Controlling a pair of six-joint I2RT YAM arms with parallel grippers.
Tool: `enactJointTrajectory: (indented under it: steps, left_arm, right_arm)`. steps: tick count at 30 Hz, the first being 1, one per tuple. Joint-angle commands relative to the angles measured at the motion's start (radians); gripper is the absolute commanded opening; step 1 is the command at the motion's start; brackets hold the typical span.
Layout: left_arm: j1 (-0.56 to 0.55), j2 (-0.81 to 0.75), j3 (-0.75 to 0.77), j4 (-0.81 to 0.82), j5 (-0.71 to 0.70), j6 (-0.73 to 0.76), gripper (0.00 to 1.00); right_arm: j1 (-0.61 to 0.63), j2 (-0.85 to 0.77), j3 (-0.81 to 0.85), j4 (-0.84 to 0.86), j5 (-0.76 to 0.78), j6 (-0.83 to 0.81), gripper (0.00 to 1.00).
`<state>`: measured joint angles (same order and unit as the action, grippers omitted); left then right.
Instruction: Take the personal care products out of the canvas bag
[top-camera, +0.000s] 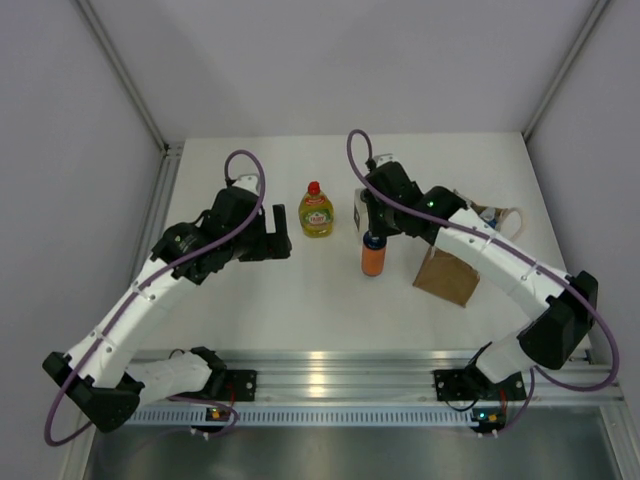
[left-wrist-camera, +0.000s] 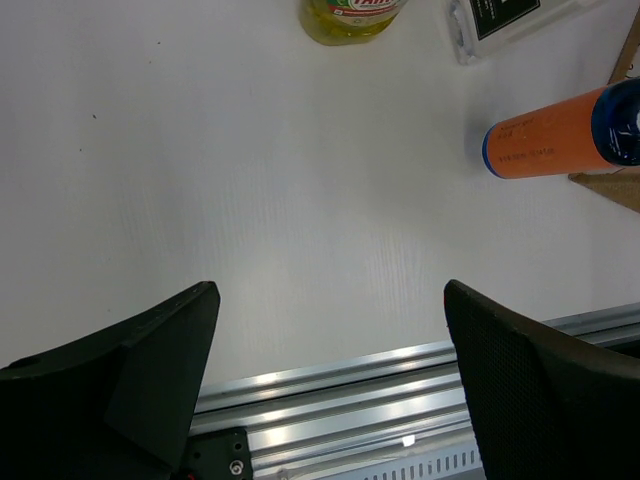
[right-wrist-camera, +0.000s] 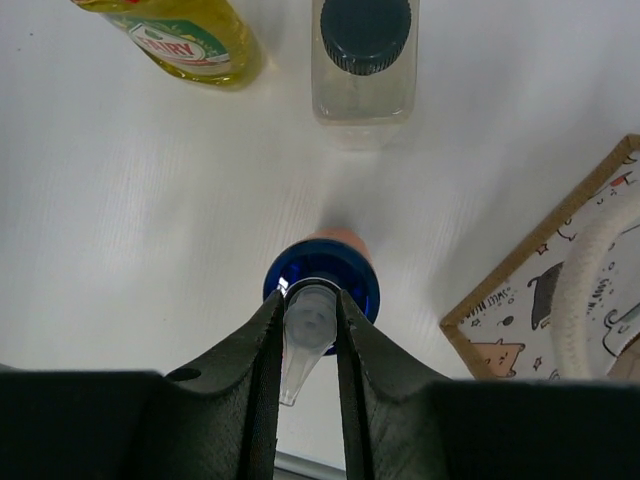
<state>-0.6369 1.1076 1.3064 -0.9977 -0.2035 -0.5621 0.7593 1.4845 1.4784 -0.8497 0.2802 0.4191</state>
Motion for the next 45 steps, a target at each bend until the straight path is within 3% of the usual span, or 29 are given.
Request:
enactJointTrajectory:
  steps: [1, 8, 10, 11, 14, 17, 24, 29, 34, 37, 40, 45]
  left_arm:
    - [-0.003, -0.031, -0.002, 0.013, -0.019, -0.012, 0.98]
    - [-0.003, -0.041, -0.012, 0.011, -0.02, -0.013, 0.98]
    - [-0.003, -0.041, -0.012, 0.011, -0.017, -0.013, 0.98]
    - [-0.003, -0.04, -0.012, 0.013, -0.017, -0.013, 0.98]
    - [-0.003, -0.04, -0.01, 0.013, -0.016, -0.015, 0.98]
    - [-0.003, -0.04, -0.009, 0.013, -0.013, -0.016, 0.98]
    - [-0.003, -0.032, -0.006, 0.013, 0.036, -0.041, 0.98]
    - [-0.003, -0.038, 0.004, 0.014, 0.044, -0.058, 0.98]
    - [-0.003, -0.02, 0.027, 0.011, 0.079, -0.091, 0.98]
    - [-0.003, 0.001, 0.048, 0.013, 0.111, -0.101, 0.98]
    - [-0.003, 0.02, 0.07, 0.013, 0.127, -0.094, 0.98]
    - [-0.003, 0.026, 0.077, 0.011, 0.136, -0.062, 0.98]
  right_arm:
    - [0.021, -0.069, -0.044, 0.204, 0.021, -0.005, 0.0]
    - [0.028, -0.089, -0.135, 0.256, 0.013, 0.001, 0.01]
    - [0.031, -0.092, -0.142, 0.256, 0.014, 0.001, 0.12]
    - [0.029, -0.095, -0.144, 0.256, 0.016, 0.001, 0.27]
    - [0.031, -0.105, -0.147, 0.255, 0.02, 0.003, 0.53]
    - [0.029, -0.122, -0.135, 0.244, 0.03, 0.0, 0.59]
    - [-0.052, -0.148, -0.03, 0.109, 0.091, 0.021, 0.59]
    - [-0.308, -0.188, -0.018, -0.057, 0.077, 0.049, 0.6]
    - [-0.498, -0.201, -0.03, -0.107, 0.062, -0.006, 0.58]
    - [-0.567, -0.182, -0.04, -0.106, 0.05, -0.028, 0.5]
    - [-0.588, -0.138, -0.021, -0.103, 0.051, -0.091, 0.44]
    - [-0.606, -0.099, -0.013, -0.054, 0.008, -0.265, 0.45]
